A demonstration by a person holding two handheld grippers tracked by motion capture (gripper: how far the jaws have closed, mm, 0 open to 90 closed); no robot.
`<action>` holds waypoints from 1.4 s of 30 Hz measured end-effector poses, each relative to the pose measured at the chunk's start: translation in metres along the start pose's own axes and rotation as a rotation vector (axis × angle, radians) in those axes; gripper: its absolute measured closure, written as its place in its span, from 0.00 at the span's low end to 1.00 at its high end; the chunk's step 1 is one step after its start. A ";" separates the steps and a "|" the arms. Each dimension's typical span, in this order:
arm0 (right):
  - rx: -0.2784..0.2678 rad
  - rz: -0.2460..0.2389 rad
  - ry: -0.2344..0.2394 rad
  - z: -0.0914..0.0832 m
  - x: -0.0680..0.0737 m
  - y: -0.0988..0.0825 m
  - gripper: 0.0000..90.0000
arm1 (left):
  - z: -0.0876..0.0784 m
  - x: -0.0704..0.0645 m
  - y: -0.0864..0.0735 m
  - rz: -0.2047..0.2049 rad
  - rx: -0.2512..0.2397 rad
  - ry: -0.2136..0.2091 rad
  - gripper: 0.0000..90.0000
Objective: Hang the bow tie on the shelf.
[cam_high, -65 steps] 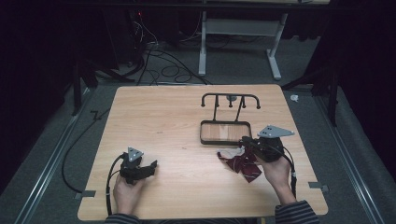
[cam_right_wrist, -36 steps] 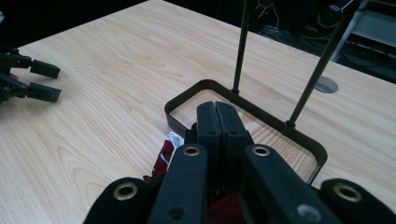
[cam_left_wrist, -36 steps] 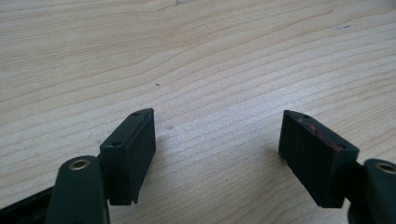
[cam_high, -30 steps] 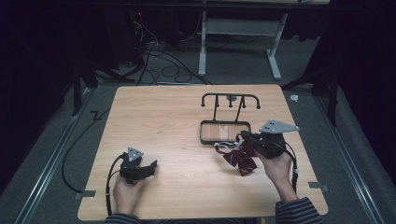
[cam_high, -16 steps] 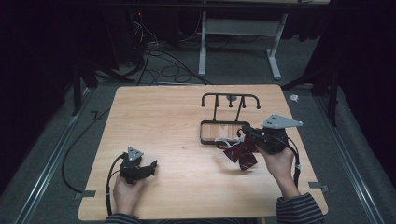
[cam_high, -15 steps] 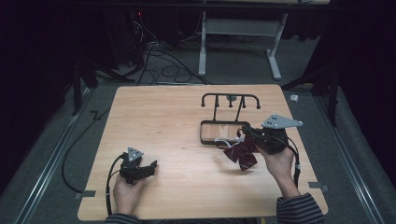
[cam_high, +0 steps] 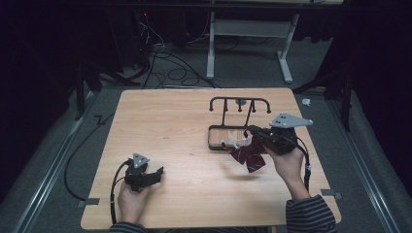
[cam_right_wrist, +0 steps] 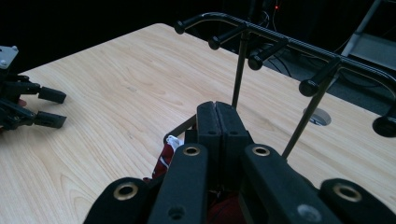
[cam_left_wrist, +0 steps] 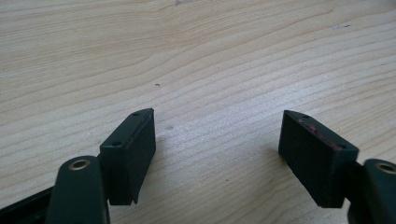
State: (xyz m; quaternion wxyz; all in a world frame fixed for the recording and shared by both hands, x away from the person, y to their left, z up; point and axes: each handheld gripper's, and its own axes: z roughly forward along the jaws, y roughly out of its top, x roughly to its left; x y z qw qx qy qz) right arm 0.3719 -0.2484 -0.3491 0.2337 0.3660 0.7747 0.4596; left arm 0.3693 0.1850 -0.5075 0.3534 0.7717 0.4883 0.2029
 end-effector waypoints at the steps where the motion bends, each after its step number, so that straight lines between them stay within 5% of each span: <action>1: -0.001 0.002 0.003 0.001 0.000 0.001 1.00 | 0.000 0.000 0.000 0.000 0.000 0.001 0.31; 42: 0.004 0.007 -0.023 0.028 -0.010 0.024 1.00 | 0.000 0.000 0.000 -0.001 0.000 -0.002 0.31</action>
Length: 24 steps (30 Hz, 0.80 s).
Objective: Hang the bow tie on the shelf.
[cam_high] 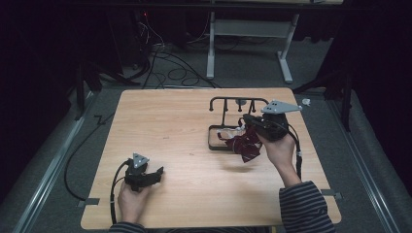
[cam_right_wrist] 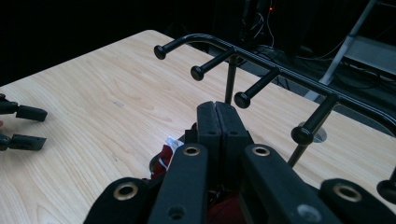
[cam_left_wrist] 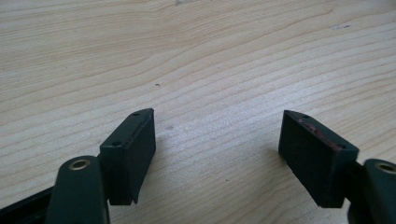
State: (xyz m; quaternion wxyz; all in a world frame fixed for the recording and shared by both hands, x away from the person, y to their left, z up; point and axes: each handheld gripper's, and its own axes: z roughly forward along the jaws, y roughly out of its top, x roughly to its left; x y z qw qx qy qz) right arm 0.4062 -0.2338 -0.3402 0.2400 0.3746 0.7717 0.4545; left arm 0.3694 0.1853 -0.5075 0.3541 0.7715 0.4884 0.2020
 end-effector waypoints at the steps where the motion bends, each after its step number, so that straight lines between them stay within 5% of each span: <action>1: 0.001 0.001 0.000 0.000 0.000 0.001 1.00 | 0.000 0.000 0.000 0.000 0.000 0.000 0.31; 24: -0.003 0.000 -0.023 0.015 -0.004 0.019 1.00 | 0.000 0.001 0.000 -0.004 -0.002 -0.004 0.31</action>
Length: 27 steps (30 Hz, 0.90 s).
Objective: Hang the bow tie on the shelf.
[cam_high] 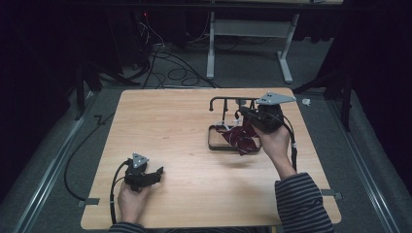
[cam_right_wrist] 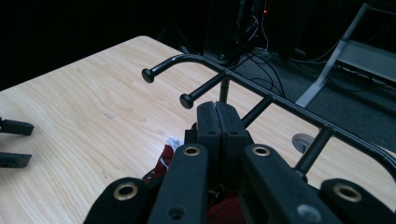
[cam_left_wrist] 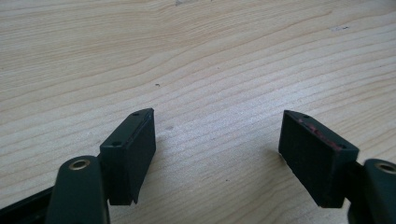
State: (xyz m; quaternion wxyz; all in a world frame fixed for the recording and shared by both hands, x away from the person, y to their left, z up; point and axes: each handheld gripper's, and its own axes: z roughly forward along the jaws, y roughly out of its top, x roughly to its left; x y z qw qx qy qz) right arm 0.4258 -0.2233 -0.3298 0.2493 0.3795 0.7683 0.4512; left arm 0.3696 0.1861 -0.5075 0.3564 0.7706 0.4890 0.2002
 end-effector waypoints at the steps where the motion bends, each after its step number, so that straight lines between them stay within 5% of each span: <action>1: 0.000 -0.002 0.000 0.000 -0.001 0.001 1.00 | 0.000 0.000 0.000 0.000 0.000 0.001 0.31; 27: 0.007 0.020 -0.041 0.017 -0.013 0.009 1.00 | 0.000 0.001 0.000 -0.005 -0.002 -0.004 0.31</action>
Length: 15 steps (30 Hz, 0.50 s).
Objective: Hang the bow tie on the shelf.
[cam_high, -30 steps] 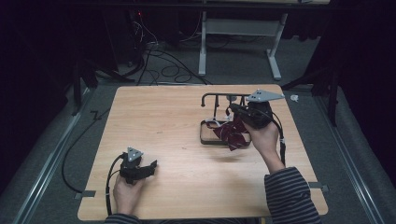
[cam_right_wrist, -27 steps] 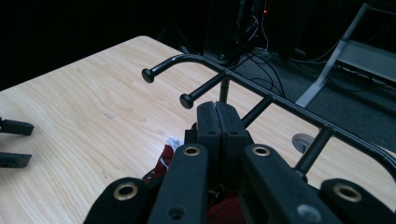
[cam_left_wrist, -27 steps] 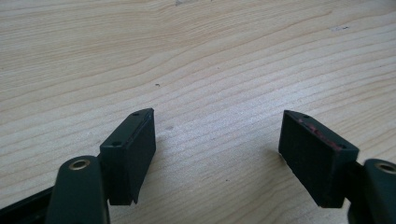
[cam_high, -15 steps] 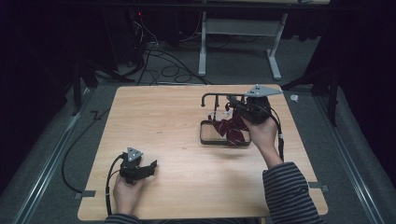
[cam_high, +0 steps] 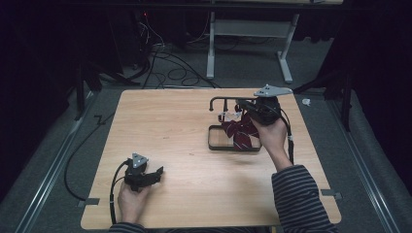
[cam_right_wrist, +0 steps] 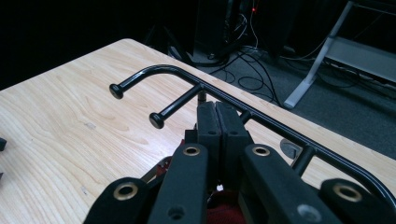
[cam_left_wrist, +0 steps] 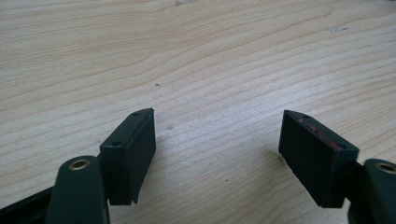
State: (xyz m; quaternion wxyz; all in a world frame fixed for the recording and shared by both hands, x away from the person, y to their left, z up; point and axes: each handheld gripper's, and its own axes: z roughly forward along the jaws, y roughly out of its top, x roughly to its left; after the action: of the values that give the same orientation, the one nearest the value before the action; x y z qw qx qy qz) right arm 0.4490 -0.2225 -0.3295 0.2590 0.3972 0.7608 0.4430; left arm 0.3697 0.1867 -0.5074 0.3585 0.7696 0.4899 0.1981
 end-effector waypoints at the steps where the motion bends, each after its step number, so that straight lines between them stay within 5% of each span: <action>1: 0.001 0.003 -0.002 0.001 0.000 0.000 1.00 | 0.000 0.000 0.000 -0.001 -0.001 0.000 0.31; 15: 0.009 0.024 -0.033 0.006 -0.008 -0.002 1.00 | 0.000 0.000 0.000 -0.003 -0.002 -0.001 0.31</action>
State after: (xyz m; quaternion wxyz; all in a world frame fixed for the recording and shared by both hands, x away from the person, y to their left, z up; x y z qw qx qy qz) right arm 0.4568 -0.2272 -0.3336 0.2646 0.4147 0.7537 0.4359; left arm 0.3697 0.1867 -0.5075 0.3597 0.7686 0.4906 0.1979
